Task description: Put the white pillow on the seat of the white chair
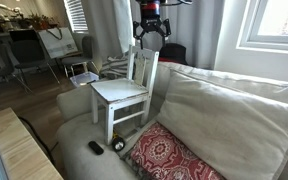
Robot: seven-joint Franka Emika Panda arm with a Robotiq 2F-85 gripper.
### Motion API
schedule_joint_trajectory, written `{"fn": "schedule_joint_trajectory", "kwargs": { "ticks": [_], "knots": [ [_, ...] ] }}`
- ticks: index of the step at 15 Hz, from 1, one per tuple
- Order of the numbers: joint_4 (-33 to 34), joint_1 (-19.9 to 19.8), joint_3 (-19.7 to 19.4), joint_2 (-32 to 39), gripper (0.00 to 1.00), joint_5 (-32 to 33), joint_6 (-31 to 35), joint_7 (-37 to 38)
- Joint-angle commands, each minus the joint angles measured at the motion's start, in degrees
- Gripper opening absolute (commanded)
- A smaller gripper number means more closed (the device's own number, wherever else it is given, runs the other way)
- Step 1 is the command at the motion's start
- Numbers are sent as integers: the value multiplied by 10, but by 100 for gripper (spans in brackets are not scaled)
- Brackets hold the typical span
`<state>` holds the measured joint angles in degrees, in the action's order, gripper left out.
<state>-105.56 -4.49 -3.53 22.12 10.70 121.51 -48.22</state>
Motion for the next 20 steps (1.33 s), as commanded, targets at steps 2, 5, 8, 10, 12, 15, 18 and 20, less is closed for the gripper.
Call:
{"fn": "schedule_joint_trajectory", "kwargs": {
  "ticks": [2,5,8,10,12,15,18,20],
  "knots": [
    [54,-27,2,68,100,1,14,13],
    [89,-50,6,116,100,8,58,-30],
    [123,-73,12,165,100,7,115,-82],
    [147,-83,13,194,100,7,140,-109],
    [171,-88,8,226,100,13,168,-124],
    [204,-101,15,267,100,8,202,-158],
    [237,-110,23,305,100,3,217,-184],
    [263,-114,24,326,100,-1,220,-190]
  ]
}}
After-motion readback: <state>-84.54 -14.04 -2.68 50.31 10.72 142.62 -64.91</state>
